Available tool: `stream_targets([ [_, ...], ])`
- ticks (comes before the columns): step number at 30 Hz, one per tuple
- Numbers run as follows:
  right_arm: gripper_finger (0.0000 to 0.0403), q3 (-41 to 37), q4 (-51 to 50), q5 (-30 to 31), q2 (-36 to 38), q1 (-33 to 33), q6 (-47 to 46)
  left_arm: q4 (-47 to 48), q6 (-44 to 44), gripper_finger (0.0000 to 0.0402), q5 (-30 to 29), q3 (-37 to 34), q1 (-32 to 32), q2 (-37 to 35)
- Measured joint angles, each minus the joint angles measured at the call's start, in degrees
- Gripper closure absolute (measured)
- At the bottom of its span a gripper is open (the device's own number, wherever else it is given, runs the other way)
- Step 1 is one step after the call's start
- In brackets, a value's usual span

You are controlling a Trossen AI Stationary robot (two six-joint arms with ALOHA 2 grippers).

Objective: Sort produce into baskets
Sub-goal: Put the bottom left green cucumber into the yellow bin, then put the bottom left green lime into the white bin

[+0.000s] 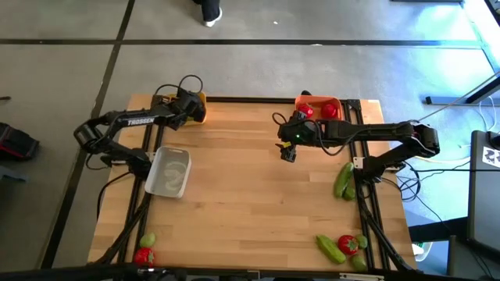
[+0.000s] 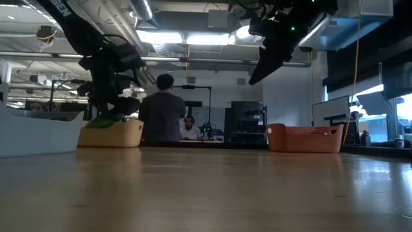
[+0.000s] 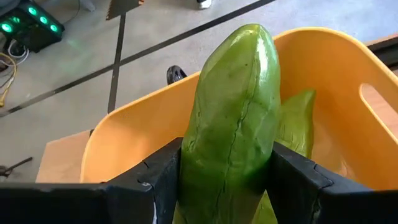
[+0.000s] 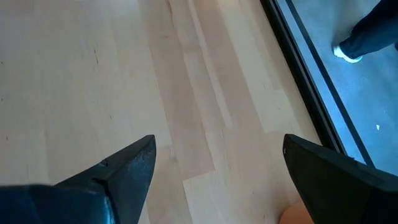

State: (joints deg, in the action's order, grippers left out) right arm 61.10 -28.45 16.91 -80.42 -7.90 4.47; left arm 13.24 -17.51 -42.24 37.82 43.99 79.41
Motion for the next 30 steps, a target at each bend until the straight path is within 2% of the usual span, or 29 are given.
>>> stream_targets([
  [8,0.0064,0.0,-0.2,0.0,0.0,0.0,-0.1,-0.6,1.6,0.0204,0.0,0.0,0.0,0.4],
  [19,0.0064,0.0,-0.6,0.0,0.0,0.0,-0.1,-0.1,2.1,0.0134,4.7,0.0,1.6,-0.4],
  [30,0.0064,0.0,-0.5,0.0,0.0,0.0,-0.1,7.5,6.4,0.0130,4.8,6.5,-2.9,-7.2],
])
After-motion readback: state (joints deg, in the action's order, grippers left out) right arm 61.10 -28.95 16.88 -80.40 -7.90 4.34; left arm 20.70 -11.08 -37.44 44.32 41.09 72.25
